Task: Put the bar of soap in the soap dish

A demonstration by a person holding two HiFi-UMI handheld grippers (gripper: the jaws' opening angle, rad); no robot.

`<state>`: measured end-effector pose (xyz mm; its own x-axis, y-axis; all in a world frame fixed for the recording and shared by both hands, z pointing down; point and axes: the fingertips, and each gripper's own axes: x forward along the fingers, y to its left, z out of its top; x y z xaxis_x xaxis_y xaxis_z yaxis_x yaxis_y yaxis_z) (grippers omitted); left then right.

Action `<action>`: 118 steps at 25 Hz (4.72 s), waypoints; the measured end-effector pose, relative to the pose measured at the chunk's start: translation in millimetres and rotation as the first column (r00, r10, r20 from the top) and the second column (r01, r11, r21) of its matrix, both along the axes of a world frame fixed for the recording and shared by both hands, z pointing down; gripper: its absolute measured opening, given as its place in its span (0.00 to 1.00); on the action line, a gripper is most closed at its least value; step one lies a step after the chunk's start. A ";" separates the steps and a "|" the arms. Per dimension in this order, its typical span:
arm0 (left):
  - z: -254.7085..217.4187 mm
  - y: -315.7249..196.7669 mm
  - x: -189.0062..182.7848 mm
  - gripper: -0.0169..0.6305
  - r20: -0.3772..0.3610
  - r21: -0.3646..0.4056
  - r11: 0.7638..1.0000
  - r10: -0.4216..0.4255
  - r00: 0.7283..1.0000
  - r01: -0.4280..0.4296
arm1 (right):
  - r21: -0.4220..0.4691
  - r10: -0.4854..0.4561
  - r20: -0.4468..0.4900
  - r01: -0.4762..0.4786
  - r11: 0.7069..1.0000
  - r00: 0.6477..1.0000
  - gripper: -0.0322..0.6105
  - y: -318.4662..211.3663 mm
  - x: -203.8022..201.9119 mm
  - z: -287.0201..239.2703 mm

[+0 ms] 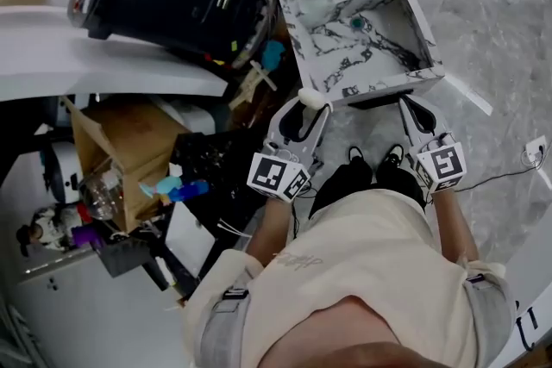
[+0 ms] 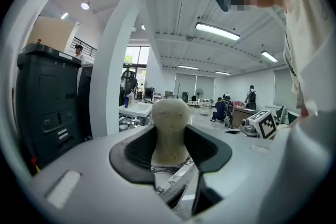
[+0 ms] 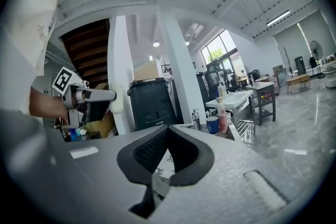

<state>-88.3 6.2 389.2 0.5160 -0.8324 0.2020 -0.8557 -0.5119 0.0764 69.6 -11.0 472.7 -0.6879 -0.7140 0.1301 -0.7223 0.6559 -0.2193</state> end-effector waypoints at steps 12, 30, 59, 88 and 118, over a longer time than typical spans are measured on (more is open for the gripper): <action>1.2 -78.9 -15.4 0.33 -0.084 0.059 0.994 0.096 0.992 -0.091 | 0.088 0.105 -0.092 -0.097 0.991 0.990 0.05 -53.2 -4.8 -36.9; 16.5 -187.7 -72.0 0.33 -0.104 0.048 0.993 0.109 0.989 -0.105 | 0.065 0.135 -0.065 -0.130 0.989 0.989 0.05 -140.9 -50.9 -49.6; 203.0 -358.2 -85.0 0.33 0.492 -0.330 0.931 0.311 0.813 -0.157 | -0.058 -0.054 -0.024 0.053 0.997 0.998 0.05 -249.6 -2.8 -3.1; 305.9 -392.3 -81.6 0.33 0.525 -0.717 0.665 0.712 0.467 -0.208 | -0.137 0.001 -0.025 -0.004 0.991 1.000 0.05 -259.0 14.2 22.0; 215.2 -327.0 -77.0 0.26 0.381 -0.507 0.853 0.351 0.855 -0.123 | -0.050 -0.113 -0.020 0.112 0.992 0.993 0.05 -230.9 -30.8 -2.2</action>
